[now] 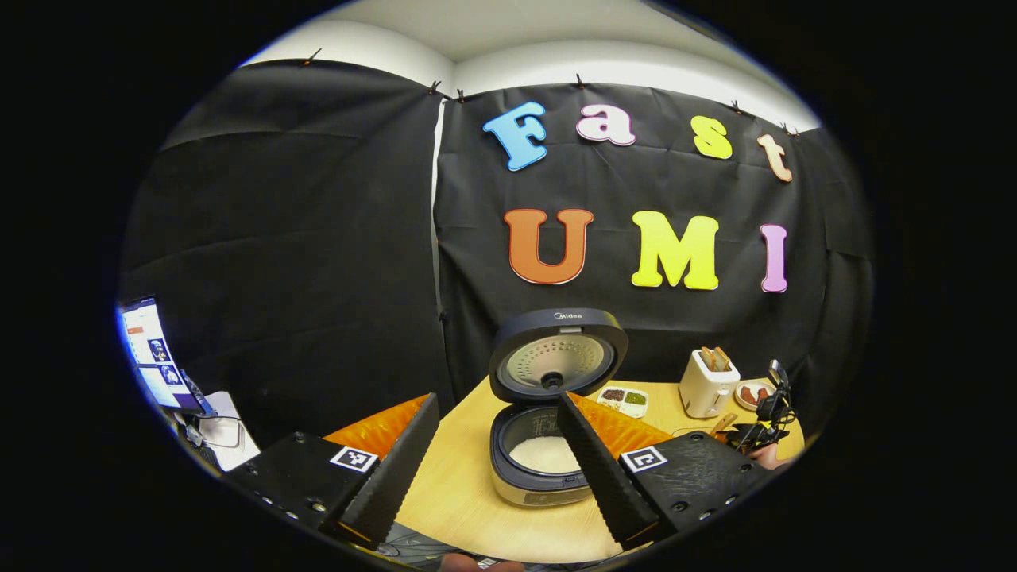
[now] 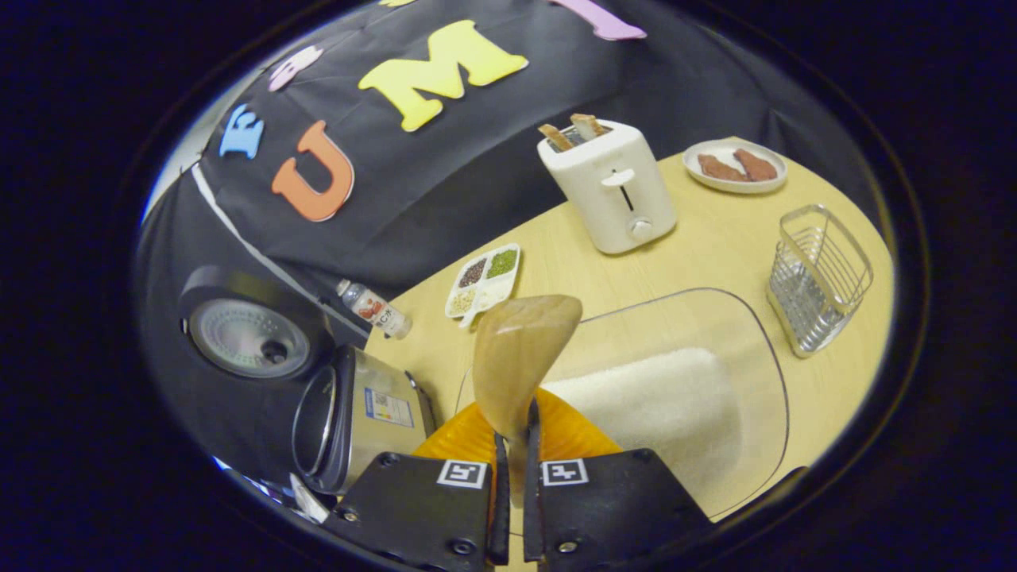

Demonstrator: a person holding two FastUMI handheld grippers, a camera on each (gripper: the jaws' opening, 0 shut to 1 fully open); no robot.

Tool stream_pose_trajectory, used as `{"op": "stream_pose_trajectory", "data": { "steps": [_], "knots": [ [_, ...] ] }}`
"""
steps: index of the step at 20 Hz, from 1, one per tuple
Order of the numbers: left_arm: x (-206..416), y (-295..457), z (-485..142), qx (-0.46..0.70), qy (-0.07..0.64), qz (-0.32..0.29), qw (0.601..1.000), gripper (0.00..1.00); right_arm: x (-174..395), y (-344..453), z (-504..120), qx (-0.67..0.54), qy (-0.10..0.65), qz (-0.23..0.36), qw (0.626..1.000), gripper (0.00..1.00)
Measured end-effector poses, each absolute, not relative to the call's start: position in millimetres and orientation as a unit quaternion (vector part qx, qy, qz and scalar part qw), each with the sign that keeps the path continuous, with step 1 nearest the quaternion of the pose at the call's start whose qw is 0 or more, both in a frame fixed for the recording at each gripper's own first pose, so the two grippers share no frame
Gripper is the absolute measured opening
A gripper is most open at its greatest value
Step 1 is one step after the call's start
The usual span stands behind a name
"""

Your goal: Close the left gripper, press the button to open the rice cooker; take a wooden spoon from the chopstick holder with the right hand, scoop a spoonful of rice and pour it into the rice cooker, then put the wooden spoon back into the chopstick holder.

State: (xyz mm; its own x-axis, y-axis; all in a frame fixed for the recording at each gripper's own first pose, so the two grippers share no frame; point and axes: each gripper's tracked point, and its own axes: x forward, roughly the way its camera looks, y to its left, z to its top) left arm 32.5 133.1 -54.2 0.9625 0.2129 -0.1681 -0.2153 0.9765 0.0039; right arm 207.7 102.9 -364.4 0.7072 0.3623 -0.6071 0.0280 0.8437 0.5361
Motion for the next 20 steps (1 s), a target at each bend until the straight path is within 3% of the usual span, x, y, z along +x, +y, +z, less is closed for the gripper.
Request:
{"op": "stream_pose_trajectory", "data": {
  "steps": [9, 20],
  "knots": [
    [34.7, 97.5, -45.2, -0.024, 0.080, 0.104, 0.991, 0.96, 209.5, 54.0, -341.4, 0.383, 0.353, 0.094, 0.848, 0.12],
    [30.4, 77.8, -38.8, -0.022, 0.064, 0.090, 0.994, 0.96, 216.1, 29.1, -217.0, 0.436, 0.275, 0.133, 0.846, 0.12]
  ]
}}
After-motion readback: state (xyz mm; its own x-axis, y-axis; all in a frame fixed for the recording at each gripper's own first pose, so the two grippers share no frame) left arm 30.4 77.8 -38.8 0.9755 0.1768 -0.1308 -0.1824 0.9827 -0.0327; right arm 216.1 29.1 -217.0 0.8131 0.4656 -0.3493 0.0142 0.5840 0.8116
